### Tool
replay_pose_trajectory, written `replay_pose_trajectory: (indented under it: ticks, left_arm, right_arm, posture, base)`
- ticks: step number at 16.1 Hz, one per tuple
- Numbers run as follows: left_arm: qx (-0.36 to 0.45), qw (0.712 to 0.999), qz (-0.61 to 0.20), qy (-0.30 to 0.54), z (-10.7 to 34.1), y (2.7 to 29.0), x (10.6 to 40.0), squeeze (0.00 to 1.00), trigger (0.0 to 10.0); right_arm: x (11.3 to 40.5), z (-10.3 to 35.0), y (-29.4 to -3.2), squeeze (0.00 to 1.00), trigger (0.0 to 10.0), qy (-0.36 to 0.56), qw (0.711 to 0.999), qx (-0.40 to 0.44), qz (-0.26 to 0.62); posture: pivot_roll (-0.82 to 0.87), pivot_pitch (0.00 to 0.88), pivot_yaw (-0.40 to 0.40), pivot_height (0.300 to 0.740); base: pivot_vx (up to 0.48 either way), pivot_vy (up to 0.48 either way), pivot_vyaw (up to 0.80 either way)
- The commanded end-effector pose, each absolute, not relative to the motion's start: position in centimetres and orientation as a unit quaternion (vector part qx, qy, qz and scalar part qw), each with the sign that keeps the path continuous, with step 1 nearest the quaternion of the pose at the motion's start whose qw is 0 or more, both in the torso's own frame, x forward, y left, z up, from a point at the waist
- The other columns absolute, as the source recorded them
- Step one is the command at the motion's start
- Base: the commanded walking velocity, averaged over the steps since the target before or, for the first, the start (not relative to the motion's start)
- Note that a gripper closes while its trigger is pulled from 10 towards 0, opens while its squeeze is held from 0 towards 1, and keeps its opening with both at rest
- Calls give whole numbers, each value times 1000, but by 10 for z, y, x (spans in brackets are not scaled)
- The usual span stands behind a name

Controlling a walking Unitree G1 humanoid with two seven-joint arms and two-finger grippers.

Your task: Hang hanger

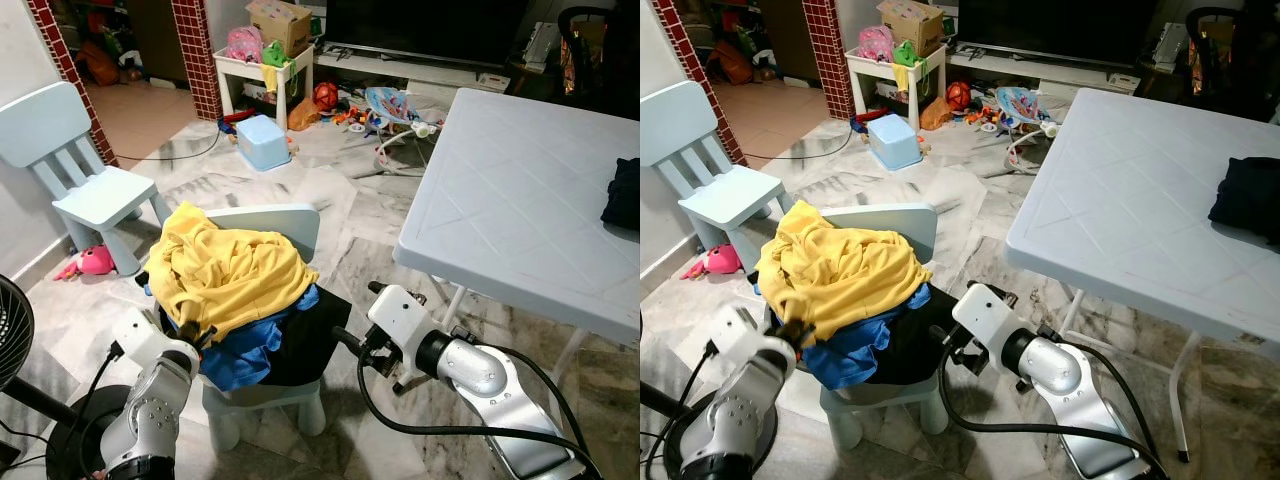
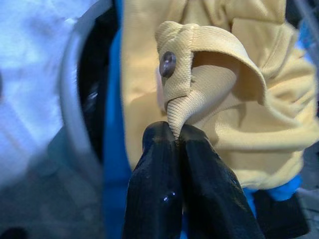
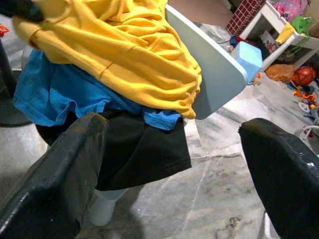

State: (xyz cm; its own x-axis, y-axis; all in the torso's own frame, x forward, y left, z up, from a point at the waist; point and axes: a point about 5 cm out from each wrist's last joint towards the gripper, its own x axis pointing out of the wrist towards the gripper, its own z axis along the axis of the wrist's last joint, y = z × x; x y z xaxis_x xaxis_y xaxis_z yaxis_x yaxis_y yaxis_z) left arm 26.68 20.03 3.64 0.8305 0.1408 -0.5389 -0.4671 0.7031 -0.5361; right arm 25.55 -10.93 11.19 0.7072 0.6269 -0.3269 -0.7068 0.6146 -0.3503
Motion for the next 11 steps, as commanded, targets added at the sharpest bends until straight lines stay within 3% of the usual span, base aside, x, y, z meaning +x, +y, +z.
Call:
replay_pose_trajectory:
  ticks: [1, 2, 6, 8, 11]
  left_arm:
    - [-328, 898, 174, 235, 42, 200, 267, 0, 10000]
    - [-302, 910, 154, 237, 48, 194, 267, 1000, 10000]
    - [-256, 913, 177, 263, 50, 184, 247, 1000, 10000]
    - [-181, 940, 160, 241, 57, 182, 240, 1000, 10000]
    - [-179, 947, 116, 238, 69, 160, 239, 1000, 10000]
  right_arm:
    - [257, 112, -110, 0, 10000, 86, 891, -238, 377]
    - [258, 111, -111, 0, 10000, 86, 890, -241, 376]
    - [260, 111, -110, 0, 10000, 82, 889, -245, 377]
    - [260, 109, -108, 0, 10000, 81, 886, -250, 382]
    - [262, 108, -108, 0, 10000, 79, 884, -253, 384]
  posture:
    - [-141, 0, -32, 740]
    - [-140, 0, -32, 740]
    - [-129, 0, -31, 740]
    - [-121, 0, -35, 740]
    - [-115, 0, -37, 740]
  base:
    - [0, 0, 0]
    - [0, 0, 0]
    - [0, 0, 0]
    - [0, 0, 0]
    - [0, 0, 0]
